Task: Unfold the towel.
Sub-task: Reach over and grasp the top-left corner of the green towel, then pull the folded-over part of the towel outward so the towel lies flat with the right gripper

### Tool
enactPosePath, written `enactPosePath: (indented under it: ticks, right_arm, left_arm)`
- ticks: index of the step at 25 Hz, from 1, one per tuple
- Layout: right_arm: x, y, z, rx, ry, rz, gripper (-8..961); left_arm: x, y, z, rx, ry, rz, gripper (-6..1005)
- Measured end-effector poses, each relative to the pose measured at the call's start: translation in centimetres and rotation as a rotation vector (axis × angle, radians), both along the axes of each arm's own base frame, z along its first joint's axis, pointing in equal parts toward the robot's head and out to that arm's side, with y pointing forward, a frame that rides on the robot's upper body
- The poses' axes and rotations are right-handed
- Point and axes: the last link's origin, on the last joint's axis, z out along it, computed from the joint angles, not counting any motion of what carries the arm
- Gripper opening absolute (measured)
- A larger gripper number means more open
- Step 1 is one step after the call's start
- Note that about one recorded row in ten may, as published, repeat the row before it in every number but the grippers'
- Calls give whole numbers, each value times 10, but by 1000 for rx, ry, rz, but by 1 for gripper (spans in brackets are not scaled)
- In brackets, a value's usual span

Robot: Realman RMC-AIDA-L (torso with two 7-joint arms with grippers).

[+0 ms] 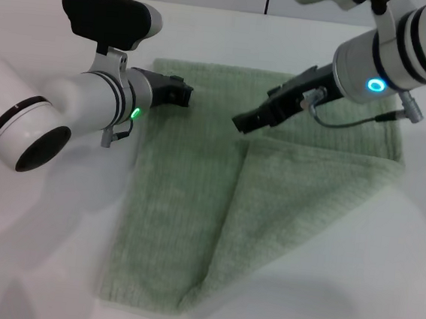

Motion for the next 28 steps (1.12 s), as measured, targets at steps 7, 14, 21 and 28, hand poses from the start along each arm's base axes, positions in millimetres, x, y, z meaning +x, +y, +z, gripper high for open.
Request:
enactPosePath:
  ticks: [7, 14, 21, 28]
  right_arm:
    - [15, 6, -3, -16, -23, -26, 802]
    - [22, 9, -3, -2, -15, -26, 802]
    - [27, 8, -11, -39, 2, -7, 801]
    - [33, 10, -17, -35, -10, -2, 801]
  left_arm:
    - [1, 0, 0, 0, -1, -2, -1]
    - [1, 1, -1, 1, -2, -4, -1]
    - [3, 1, -1, 1, -2, -7, -1]
    - [2, 1, -1, 0, -1, -7, -1]
